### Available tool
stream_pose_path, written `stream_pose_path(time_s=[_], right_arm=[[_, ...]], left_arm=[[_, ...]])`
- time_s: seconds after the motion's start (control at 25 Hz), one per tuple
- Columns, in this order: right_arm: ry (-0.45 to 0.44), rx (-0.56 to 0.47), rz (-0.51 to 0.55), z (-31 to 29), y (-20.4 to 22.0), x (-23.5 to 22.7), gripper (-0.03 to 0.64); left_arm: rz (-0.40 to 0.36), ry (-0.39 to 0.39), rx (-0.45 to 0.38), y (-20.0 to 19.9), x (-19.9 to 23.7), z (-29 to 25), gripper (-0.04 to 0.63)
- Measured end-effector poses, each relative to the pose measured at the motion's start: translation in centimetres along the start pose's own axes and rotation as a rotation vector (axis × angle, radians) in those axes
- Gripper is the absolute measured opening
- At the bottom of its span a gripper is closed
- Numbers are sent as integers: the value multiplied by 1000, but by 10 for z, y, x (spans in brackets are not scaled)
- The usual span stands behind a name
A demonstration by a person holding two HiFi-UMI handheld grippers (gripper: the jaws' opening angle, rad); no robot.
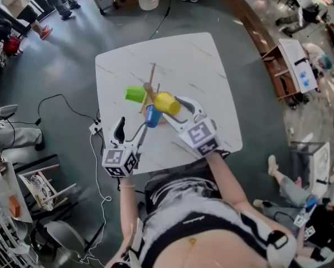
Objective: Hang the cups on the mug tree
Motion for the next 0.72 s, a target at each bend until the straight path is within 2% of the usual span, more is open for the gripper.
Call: stream_pose_path(time_s=[0.16,0.4,0.72], right_arm=[[25,41,49,-2,13,-1,256],[31,32,55,-5,12,-2,256],[35,6,4,-4,14,-7,261]], left_arm=[[1,-2,1,1,0,1,380],[-3,0,13,6,2,3,380],[-10,12,14,7,-2,2,380]])
Point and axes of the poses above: the fingertips, and each gripper's own axes: z backward along the fingers, x to its left, y out of its underside, the point moved 3 cm from there along z, backward along the fingers, and after that the axes turned 1 degree about y, right-handed, at the moved point
